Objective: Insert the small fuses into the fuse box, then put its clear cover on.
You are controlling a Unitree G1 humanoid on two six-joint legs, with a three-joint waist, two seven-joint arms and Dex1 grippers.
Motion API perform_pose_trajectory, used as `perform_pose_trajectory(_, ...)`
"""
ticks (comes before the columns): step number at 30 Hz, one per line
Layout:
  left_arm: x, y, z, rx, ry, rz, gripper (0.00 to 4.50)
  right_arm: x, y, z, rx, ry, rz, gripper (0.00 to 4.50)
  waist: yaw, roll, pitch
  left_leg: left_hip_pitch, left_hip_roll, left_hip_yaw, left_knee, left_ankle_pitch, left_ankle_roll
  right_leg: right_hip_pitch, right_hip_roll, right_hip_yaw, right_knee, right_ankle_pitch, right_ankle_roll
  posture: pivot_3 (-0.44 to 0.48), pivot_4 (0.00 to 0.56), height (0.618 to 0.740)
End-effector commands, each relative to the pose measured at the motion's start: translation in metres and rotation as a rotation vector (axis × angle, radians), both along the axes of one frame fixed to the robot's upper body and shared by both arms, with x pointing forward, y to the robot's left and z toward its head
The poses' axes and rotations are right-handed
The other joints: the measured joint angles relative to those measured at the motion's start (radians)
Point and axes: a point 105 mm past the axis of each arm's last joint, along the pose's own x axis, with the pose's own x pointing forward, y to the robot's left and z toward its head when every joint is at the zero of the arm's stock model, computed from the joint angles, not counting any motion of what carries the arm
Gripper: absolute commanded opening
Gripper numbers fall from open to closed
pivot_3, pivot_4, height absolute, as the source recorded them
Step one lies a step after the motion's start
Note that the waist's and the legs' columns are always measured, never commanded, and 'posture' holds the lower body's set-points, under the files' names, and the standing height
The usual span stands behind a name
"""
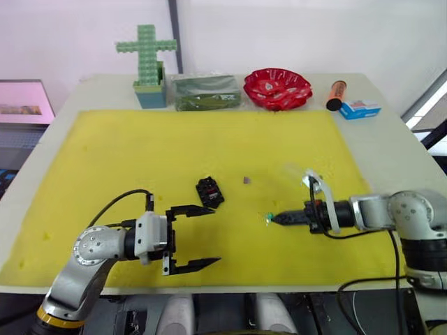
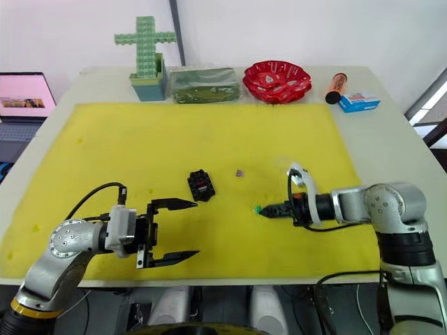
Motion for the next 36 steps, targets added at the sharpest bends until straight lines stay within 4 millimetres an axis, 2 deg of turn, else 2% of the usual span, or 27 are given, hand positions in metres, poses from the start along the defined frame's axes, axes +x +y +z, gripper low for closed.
perform_pose_trajectory(1,-0.001,0.011,0.011,-0.027,-0.021,0.084,4.5,0.006,0.033,0.053,-0.079,-0.366,0.173,0.02,-0.008,0.001,0.001,0.0,0.0,0.0,-0.001,0.0,0.0,0.0,0.0,0.0,0.0,0.0,0.0,0.0,0.15,0.74)
perform_pose_trajectory(4,0.003,0.018,0.011,-0.048,-0.005,0.16,4.5,0.013,0.05,0.074,-0.153,-0.532,0.266,0.02,-0.013,0.0,0.001,0.0,0.0,-0.001,-0.002,0.0,0.0,-0.001,0.001,-0.001,0.0,0.0,0.0,0.0,0.15,0.74)
perform_pose_trajectory(6,0.009,0.021,0.013,-0.089,0.002,0.232,4.5,0.021,0.063,0.085,-0.232,-0.707,0.359,0.02,-0.012,0.001,0.002,0.0,0.0,-0.001,-0.002,0.0,0.0,-0.001,0.0,-0.002,0.0,-0.001,0.0,0.0,0.15,0.74)
perform_pose_trajectory(10,0.016,0.022,0.012,-0.131,0.01,0.312,4.5,0.037,0.079,0.09,-0.367,-0.909,0.517,0.02,-0.016,0.001,0.002,-0.001,-0.001,0.0,0.0,0.0,0.0,0.0,-0.003,-0.001,-0.001,0.0,0.0,0.0,0.15,0.74)
perform_pose_trajectory(12,0.02,0.023,0.011,-0.146,0.008,0.357,4.5,0.048,0.086,0.094,-0.407,-0.957,0.543,0.02,-0.017,0.001,0.002,-0.001,-0.001,0.001,0.0,0.0,0.0,0.0,-0.003,-0.001,-0.001,0.0,0.0,0.0,0.15,0.74)
perform_pose_trajectory(15,0.024,0.026,0.008,-0.157,0.008,0.406,4.5,0.052,0.107,0.109,-0.331,-0.964,0.505,0.02,-0.016,0.001,0.002,-0.001,-0.001,0.001,-0.001,0.0,0.0,-0.001,-0.003,-0.001,0.0,0.0,0.0,0.0,0.15,0.74)
perform_pose_trajectory(18,0.024,0.033,0.002,-0.158,0.012,0.445,4.5,0.042,0.122,0.124,-0.22,-0.947,0.502,0.02,-0.016,0.001,0.002,0.0,0.0,0.001,-0.002,0.0,0.0,-0.002,-0.002,-0.001,0.001,0.0,0.0,0.0,0.15,0.74)
perform_pose_trajectory(23,0.019,0.037,-0.006,-0.158,0.02,0.474,4.5,0.031,0.121,0.114,-0.257,-0.839,0.586,0.02,-0.013,0.001,0.002,-0.001,-0.001,0.0,-0.001,0.0,-0.001,-0.001,-0.004,-0.002,0.001,0.0,-0.001,0.0,0.15,0.74)
perform_pose_trajectory(26,0.017,0.036,-0.009,-0.16,0.024,0.476,4.5,0.033,0.12,0.111,-0.286,-0.872,0.599,0.02,-0.017,0.001,0.002,-0.001,-0.001,0.0,-0.001,0.0,-0.001,-0.001,-0.006,-0.002,0.0,0.001,-0.002,0.0,0.15,0.74)
perform_pose_trajectory(28,0.015,0.036,-0.011,-0.16,0.026,0.473,4.5,0.036,0.117,0.107,-0.287,-0.832,0.578,0.02,-0.018,0.001,0.002,0.0,-0.001,-0.001,-0.001,0.0,-0.001,-0.002,-0.006,-0.001,0.0,0.001,-0.002,0.0,0.15,0.74)
perform_pose_trajectory(32,0.013,0.035,-0.011,-0.157,0.025,0.459,4.5,0.027,0.103,0.101,-0.244,-0.7,0.574,0.02,-0.015,0.001,0.002,-0.001,-0.001,-0.001,-0.002,0.0,-0.001,-0.002,-0.006,-0.002,0.0,0.001,-0.002,0.0,0.15,0.74)
perform_pose_trajectory(36,0.006,0.033,-0.012,-0.141,0.038,0.409,4.5,0.016,0.081,0.081,-0.29,-0.584,0.596,0.02,-0.016,0.001,0.002,-0.001,-0.001,-0.001,-0.002,0.0,-0.001,-0.002,-0.009,-0.002,0.0,0.001,-0.002,0.0,0.15,0.74)
